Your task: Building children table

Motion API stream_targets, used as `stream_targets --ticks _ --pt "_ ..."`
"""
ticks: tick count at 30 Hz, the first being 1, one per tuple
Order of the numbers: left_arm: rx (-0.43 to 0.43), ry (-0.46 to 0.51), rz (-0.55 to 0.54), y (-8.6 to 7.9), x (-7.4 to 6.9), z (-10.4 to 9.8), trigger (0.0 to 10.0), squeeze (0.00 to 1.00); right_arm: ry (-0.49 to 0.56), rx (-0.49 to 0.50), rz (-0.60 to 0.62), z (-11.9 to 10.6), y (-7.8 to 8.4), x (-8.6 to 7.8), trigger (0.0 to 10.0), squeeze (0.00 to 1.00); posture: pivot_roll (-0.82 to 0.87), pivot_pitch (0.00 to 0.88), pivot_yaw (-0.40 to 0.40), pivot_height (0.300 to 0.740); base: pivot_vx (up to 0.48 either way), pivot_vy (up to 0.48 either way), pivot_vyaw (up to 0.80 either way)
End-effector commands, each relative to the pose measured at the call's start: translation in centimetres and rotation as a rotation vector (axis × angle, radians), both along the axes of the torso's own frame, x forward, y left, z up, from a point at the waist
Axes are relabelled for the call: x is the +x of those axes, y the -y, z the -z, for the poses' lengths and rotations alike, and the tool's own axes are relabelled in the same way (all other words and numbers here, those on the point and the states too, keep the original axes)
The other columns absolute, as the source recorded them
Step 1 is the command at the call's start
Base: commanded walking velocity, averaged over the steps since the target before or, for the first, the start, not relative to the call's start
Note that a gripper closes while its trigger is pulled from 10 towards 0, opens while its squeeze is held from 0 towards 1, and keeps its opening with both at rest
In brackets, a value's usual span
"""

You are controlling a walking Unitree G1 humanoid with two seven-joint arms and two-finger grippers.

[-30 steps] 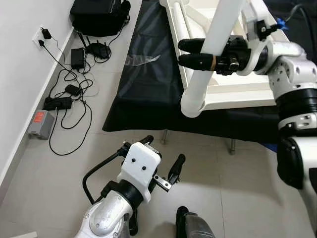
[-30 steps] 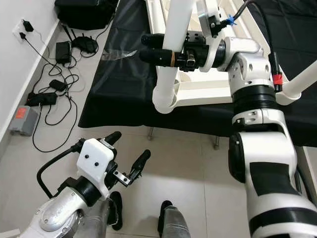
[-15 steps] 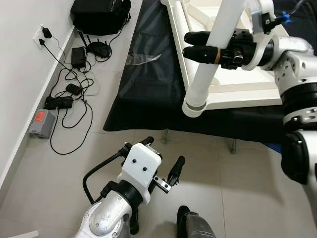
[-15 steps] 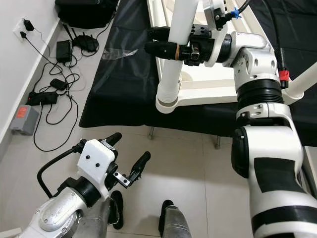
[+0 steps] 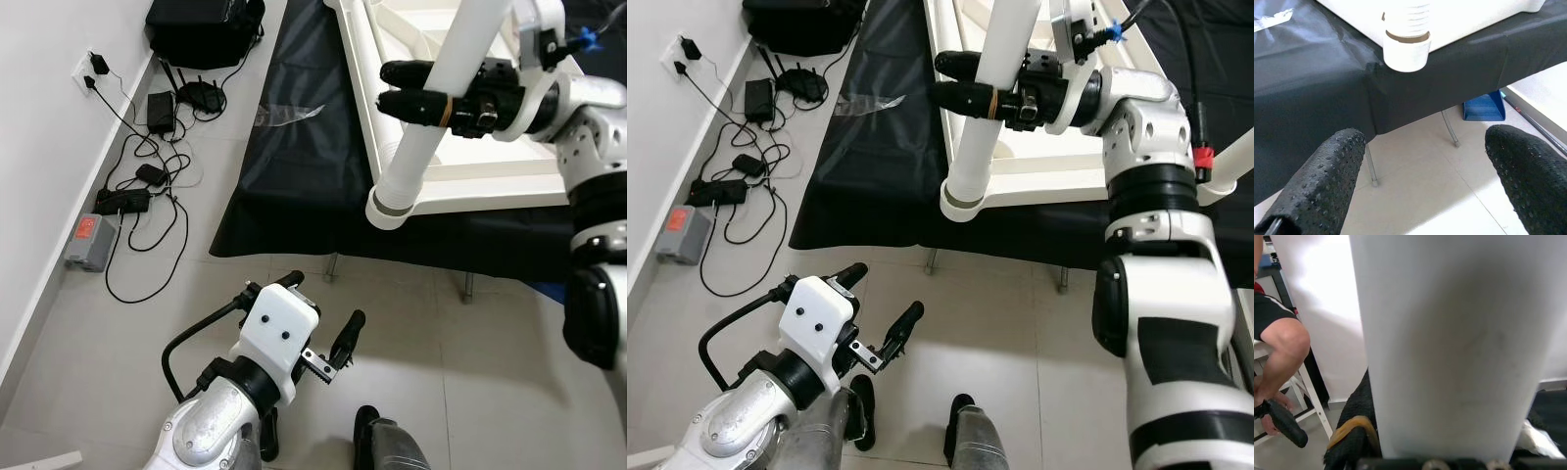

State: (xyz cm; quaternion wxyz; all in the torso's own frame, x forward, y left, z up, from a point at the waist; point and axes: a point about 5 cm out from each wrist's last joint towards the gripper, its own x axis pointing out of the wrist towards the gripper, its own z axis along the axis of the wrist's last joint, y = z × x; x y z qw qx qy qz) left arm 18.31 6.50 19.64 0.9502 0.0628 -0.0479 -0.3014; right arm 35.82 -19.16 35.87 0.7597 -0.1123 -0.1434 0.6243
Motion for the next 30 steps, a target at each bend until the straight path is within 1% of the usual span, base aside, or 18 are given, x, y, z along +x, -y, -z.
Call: stream_targets --ticks 1,14,15,16,18,25,30 --pt "0.017 -0.008 0.009 -0.04 -0.3 0.17 10.0 0.0 -0.023 0.001 -0.01 0.79 0.16 -0.14 10.0 0.0 0.23 0.337 -0.001 0.74 0.0 0.0 0.0" --pt "0.025 -0.002 0.01 -0.06 -0.25 0.17 10.0 0.0 -0.017 0.013 -0.001 1.04 -0.05 -0.33 10.0 0.0 0.23 0.333 -0.002 0.74 0.0 0.0 0.0" --pt "0.026 -0.001 0.01 -0.06 -0.25 0.17 10.0 0.0 -0.006 0.018 0.024 0.99 -0.02 -0.24 10.0 0.0 0.23 0.331 -0.006 0.74 0.0 0.0 0.0" --pt "0.026 -0.001 0.01 -0.06 -0.25 0.17 10.0 0.0 -0.006 0.018 0.024 0.99 -0.02 -0.24 10.0 0.0 0.23 0.331 -0.006 0.74 0.0 0.0 0.0" --pt "0.029 0.003 0.01 -0.06 -0.21 0.19 10.0 0.0 0.017 0.043 0.091 0.7 0.09 -0.02 10.0 0.0 0.22 0.329 -0.007 0.74 0.0 0.0 0.0" --pt "0.03 0.007 0.009 -0.09 -0.12 0.21 10.0 0.0 0.03 0.05 0.129 0.55 0.15 0.06 10.0 0.0 0.22 0.328 -0.006 0.74 0.0 0.0 0.0" --pt "0.03 0.014 0.006 -0.11 0.05 0.17 10.0 0.0 0.041 0.076 0.202 0.58 0.62 0.12 10.0 0.0 0.22 0.327 -0.01 0.74 0.0 0.0 0.0"
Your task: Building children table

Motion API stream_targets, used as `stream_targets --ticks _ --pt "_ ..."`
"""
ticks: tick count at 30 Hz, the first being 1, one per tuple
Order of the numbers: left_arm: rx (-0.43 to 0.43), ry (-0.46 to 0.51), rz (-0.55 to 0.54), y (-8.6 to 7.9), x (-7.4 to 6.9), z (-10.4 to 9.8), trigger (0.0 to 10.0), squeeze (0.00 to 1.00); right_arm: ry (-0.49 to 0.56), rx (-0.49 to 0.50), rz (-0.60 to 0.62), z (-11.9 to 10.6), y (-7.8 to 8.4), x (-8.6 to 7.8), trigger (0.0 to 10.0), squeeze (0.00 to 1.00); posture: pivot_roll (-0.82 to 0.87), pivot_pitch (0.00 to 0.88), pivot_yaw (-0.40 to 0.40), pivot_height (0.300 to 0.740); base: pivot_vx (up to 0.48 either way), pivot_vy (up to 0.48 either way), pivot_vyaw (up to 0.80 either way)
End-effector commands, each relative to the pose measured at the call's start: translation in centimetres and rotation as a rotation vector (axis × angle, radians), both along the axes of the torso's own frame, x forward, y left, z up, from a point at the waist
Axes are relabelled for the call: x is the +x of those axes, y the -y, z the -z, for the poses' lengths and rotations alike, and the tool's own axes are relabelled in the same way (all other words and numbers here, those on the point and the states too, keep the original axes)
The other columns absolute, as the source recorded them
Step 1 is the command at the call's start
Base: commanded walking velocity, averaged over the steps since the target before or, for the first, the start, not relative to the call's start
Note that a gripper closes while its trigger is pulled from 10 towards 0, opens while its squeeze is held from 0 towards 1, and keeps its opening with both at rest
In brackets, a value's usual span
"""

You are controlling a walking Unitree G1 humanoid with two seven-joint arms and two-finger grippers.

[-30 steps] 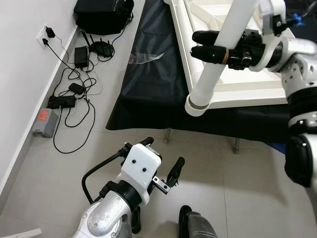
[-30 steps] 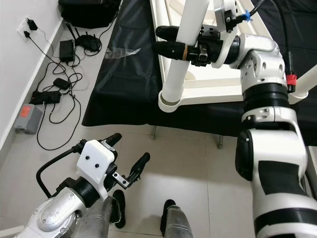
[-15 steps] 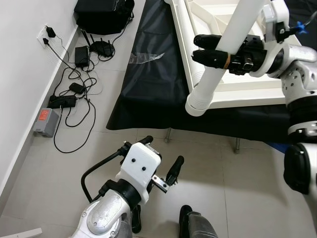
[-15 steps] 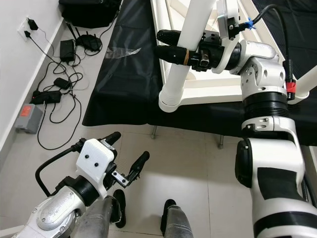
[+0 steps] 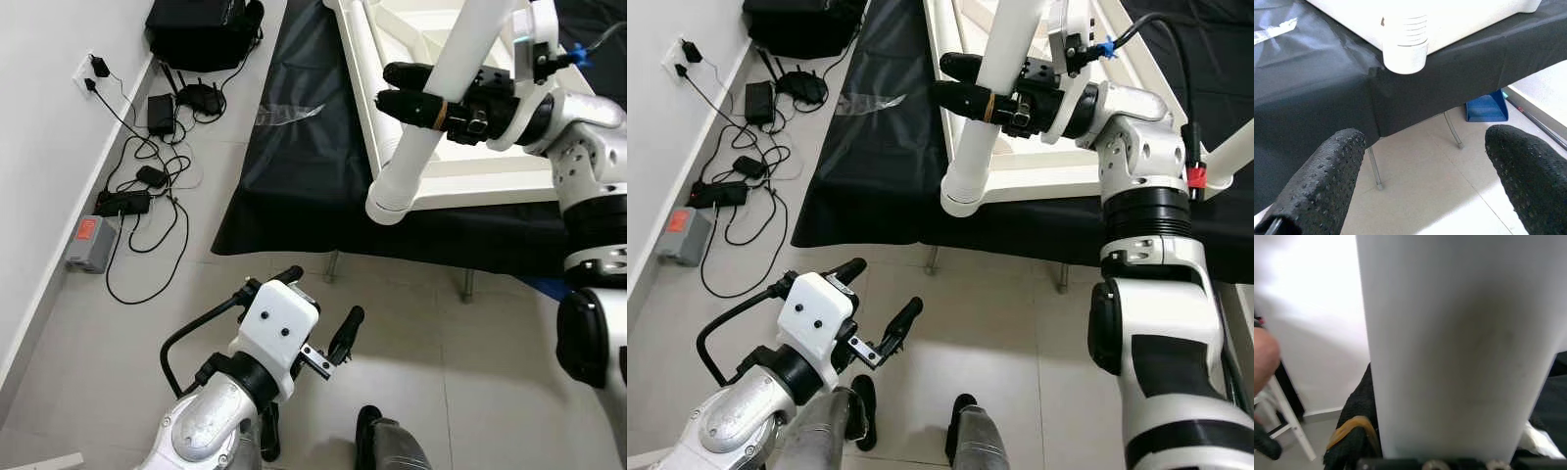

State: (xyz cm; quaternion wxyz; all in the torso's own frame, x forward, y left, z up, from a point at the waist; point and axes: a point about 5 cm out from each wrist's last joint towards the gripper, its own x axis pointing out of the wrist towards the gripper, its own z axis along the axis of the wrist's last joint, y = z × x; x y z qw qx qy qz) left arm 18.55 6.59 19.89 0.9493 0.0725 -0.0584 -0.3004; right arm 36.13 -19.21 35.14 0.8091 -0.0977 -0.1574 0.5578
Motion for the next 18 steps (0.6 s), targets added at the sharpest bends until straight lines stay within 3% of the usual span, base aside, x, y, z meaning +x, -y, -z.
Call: stream_targets --ticks 1,7,18 --pt "0.018 -0.012 0.007 0.0 -0.2 0.4 10.0 0.0 0.036 0.003 0.048 -0.1 0.6 -0.2 10.0 0.0 0.22 0.327 -0.01 0.74 0.0 0.0 0.0" --pt "0.019 -0.01 0.005 -0.1 -0.2 0.4 10.0 0.0 0.031 0.009 0.075 0.2 0.9 -0.3 10.0 0.0 0.22 0.327 -0.01 0.74 0.0 0.0 0.0" --pt "0.02 -0.003 -0.003 -0.2 0.1 0.4 10.0 0.0 0.026 0.03 0.229 0.8 2.1 -0.3 10.0 0.0 0.21 0.325 -0.005 0.74 0.0 0.0 0.0"
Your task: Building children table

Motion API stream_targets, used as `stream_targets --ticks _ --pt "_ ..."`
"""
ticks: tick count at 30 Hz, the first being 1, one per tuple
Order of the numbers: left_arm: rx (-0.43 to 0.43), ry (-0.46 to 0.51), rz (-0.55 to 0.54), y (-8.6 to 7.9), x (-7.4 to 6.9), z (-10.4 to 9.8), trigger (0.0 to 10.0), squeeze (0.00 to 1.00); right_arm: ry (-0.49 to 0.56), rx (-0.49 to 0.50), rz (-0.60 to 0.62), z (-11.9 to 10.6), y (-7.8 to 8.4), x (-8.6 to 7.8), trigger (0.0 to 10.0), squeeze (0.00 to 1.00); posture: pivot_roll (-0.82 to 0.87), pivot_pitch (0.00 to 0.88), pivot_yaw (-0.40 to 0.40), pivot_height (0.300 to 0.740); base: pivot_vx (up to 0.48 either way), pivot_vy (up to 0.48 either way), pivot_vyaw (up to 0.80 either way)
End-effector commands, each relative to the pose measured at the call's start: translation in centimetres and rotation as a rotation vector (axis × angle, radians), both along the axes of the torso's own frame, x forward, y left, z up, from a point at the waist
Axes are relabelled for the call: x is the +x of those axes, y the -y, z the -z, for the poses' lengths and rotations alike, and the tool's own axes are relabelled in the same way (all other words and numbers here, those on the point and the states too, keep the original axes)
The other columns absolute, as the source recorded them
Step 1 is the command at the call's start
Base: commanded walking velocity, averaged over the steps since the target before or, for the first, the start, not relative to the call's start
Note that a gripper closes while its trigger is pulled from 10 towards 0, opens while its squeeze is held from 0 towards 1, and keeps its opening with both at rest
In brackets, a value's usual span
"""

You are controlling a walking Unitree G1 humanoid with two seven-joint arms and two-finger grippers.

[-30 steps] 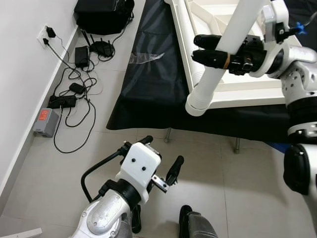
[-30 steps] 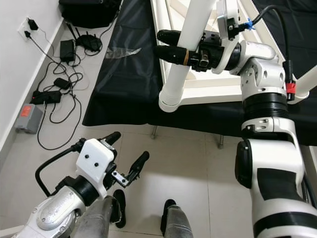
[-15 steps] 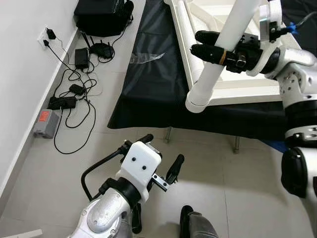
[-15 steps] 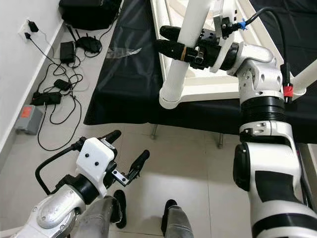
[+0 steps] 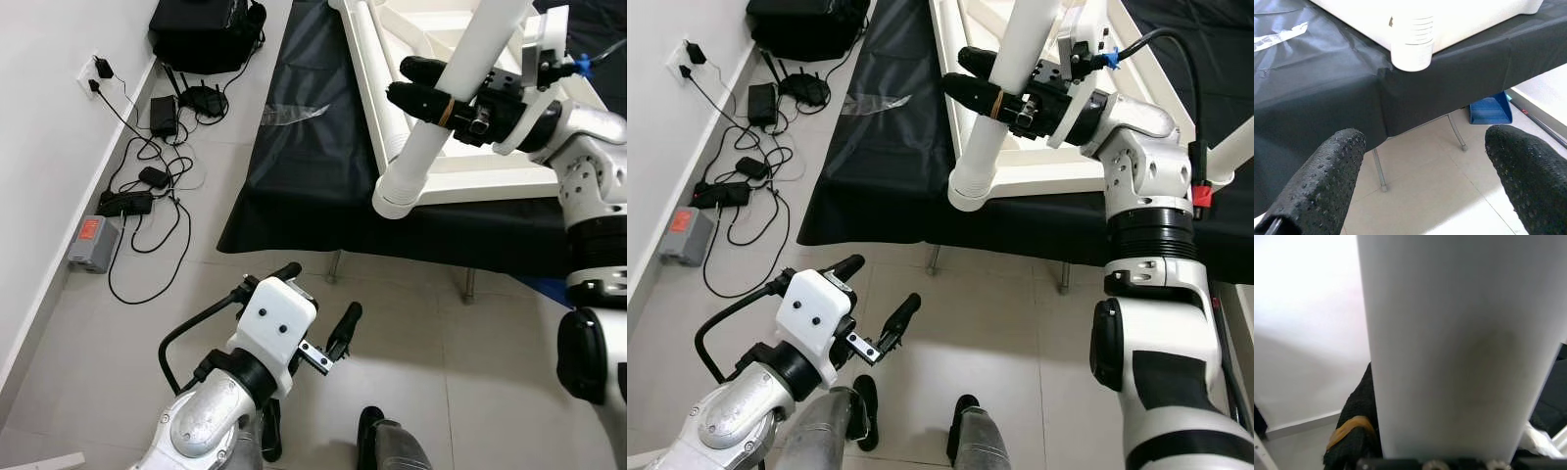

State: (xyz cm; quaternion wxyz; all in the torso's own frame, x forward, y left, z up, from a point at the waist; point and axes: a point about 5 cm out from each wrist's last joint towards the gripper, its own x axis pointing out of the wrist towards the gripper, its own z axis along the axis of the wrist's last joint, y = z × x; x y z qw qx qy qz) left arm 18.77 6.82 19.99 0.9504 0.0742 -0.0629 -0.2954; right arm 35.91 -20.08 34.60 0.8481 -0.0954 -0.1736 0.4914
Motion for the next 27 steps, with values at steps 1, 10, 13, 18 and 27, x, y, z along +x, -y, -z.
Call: stream_targets --ticks 1,10,13,18,27 --pt "0.02 -0.011 0.006 0.0 -0.1 0.5 10.0 0.0 -0.006 -0.011 0.109 0.3 1.2 0.0 10.0 0.0 0.21 0.324 -0.007 0.74 0.0 0.0 0.0" --pt "0.026 0.0 -0.001 -0.1 0.0 0.4 10.0 0.0 -0.046 0.01 0.254 0.4 0.8 0.9 10.0 0.0 0.21 0.315 -0.011 0.74 0.0 0.0 0.0" --pt "0.026 0.003 -0.005 -0.2 0.1 0.4 10.0 0.0 -0.061 0.021 0.31 0.5 1.0 1.3 10.0 0.0 0.21 0.315 -0.011 0.74 0.0 0.0 0.0" --pt "0.03 0.009 -0.005 -0.2 0.1 0.4 10.0 0.0 -0.079 0.046 0.48 0.8 2.3 2.1 10.0 0.0 0.21 0.307 -0.014 0.74 0.0 0.0 0.0" --pt "0.035 0.013 -0.01 -0.4 0.3 0.4 10.0 0.0 -0.048 0.13 0.582 0.2 3.1 2.2 10.0 0.0 0.21 0.303 -0.009 0.74 0.0 0.0 0.0"
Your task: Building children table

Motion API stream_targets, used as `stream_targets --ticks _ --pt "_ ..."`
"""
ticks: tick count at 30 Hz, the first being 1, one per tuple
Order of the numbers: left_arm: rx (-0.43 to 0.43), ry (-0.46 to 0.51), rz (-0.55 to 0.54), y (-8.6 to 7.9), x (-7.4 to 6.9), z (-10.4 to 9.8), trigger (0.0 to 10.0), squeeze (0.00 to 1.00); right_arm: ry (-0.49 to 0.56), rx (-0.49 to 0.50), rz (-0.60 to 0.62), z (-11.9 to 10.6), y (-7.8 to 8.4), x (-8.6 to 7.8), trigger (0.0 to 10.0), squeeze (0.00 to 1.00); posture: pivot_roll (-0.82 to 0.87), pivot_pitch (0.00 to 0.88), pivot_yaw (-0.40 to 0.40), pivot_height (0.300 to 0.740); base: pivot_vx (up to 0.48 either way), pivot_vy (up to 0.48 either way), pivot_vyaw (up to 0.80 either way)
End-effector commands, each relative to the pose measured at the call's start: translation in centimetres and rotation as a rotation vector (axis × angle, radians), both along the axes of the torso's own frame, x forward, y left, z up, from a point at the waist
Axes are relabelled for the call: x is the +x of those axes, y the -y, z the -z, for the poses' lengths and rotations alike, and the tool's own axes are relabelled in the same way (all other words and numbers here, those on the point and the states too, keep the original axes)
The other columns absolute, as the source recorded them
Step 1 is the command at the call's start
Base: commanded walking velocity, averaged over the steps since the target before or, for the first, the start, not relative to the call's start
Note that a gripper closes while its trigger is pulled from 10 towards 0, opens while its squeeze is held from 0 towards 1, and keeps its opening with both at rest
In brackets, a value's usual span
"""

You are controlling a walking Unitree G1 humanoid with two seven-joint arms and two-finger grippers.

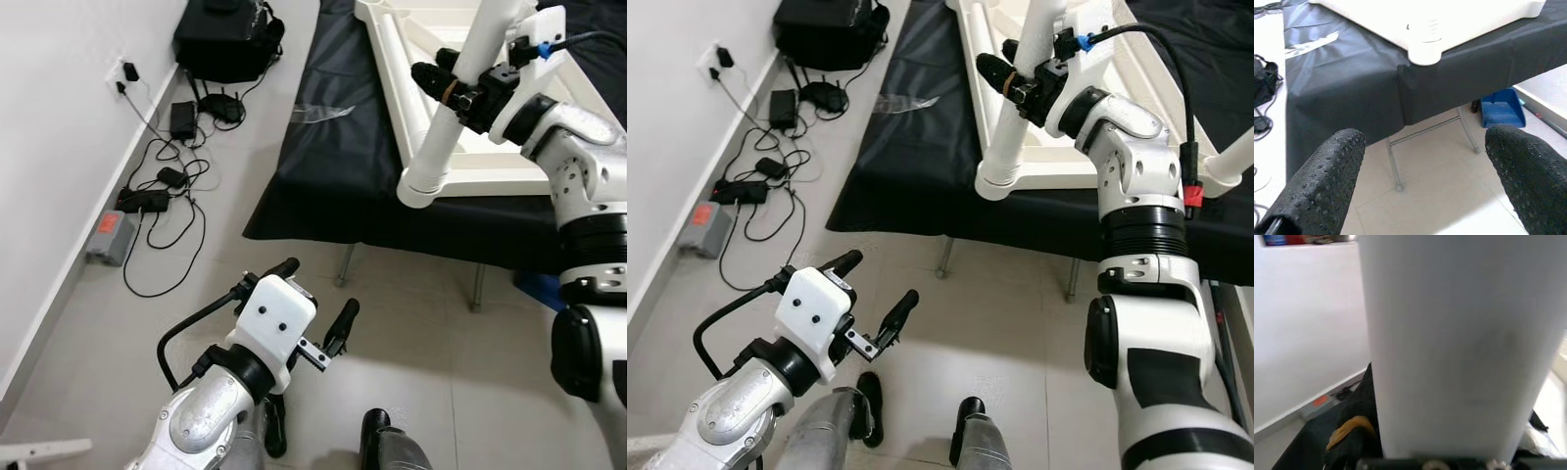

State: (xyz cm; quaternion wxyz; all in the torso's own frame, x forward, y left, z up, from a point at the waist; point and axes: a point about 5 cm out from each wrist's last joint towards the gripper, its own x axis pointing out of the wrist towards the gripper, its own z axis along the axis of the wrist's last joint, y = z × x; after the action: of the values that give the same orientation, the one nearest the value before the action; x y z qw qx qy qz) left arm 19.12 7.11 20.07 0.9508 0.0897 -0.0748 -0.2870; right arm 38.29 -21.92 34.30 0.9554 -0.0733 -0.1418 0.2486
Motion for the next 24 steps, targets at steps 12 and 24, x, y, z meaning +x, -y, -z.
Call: stream_targets --ticks 12,24 --pt "0.019 -0.019 0.007 -0.2 -0.1 0.5 10.0 0.0 0.112 0.134 0.265 -2.2 3.3 -0.1 10.0 0.0 0.21 0.313 -0.006 0.74 0.0 0.0 0.0" --pt "0.002 0.001 -0.011 -0.1 0.7 0.0 10.0 0.0 0.468 0.421 0.165 -9.9 1.6 -2.9 10.0 0.0 0.2 0.305 -0.008 0.74 0.0 0.0 0.0"
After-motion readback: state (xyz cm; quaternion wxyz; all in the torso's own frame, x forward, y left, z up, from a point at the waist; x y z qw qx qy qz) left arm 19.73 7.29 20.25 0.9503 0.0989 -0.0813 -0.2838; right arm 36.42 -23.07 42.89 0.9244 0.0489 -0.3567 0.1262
